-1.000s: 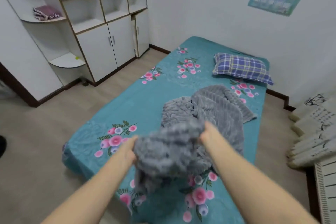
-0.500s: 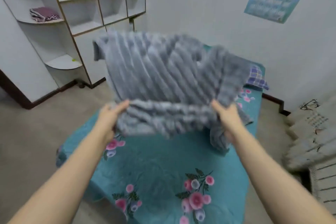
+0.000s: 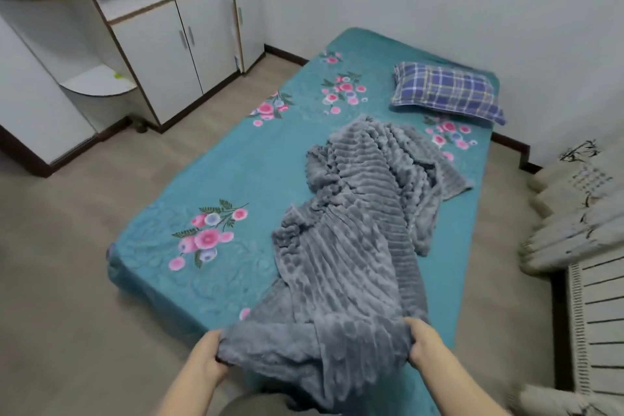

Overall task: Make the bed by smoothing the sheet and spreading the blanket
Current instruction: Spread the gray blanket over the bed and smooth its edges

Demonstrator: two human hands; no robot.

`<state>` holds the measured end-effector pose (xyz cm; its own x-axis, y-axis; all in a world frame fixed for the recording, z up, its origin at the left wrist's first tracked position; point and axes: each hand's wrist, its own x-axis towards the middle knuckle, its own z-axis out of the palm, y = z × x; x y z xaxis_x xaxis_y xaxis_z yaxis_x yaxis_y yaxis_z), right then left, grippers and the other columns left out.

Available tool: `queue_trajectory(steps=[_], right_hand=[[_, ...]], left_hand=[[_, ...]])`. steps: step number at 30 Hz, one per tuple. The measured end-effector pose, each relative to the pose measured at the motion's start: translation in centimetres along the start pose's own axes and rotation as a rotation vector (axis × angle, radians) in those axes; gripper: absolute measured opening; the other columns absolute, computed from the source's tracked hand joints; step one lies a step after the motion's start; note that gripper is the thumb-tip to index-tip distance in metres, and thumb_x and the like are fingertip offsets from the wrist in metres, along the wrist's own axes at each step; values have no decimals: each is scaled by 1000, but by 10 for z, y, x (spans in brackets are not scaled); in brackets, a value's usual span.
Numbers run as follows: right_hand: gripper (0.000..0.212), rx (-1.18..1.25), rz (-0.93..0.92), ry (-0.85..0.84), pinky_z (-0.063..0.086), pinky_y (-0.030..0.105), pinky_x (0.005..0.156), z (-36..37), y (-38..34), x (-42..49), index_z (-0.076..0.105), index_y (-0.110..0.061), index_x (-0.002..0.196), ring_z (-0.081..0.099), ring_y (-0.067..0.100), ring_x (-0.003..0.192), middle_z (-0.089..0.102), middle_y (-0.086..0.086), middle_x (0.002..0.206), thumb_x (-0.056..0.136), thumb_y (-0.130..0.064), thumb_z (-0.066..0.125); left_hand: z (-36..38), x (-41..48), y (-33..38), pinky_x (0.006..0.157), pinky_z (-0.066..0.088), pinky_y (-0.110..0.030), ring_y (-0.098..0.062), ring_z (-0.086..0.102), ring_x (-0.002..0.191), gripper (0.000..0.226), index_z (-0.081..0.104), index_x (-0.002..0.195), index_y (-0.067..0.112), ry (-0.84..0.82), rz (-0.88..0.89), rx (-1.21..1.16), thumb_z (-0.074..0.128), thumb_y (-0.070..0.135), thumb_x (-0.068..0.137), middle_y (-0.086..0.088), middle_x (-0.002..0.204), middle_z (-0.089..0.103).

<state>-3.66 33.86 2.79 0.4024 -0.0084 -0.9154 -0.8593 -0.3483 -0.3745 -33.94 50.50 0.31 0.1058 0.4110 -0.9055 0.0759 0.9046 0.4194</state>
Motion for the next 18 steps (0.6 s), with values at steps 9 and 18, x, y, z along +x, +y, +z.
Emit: queue_trajectory(steps=[9,18], right_hand=[[37,-51,-156,-432,58,49,76,40,-50,-63,72,-4,108,70,38,91,71,21,107,76,-22,68],[46,-232,-471,-630,58,48,76,61,-89,-123,63,-2,115,70,37,90,71,23,105,71,-5,75]], left_hand=[[11,17,-12,112,30,-38,-35,29,136,64,33,144,40,190,148,1390,51,23,85,-13,153,15],[137,-19,9,91,52,-37,-20,63,110,59,64,113,31,-583,-10,203,36,75,85,5,114,70]])
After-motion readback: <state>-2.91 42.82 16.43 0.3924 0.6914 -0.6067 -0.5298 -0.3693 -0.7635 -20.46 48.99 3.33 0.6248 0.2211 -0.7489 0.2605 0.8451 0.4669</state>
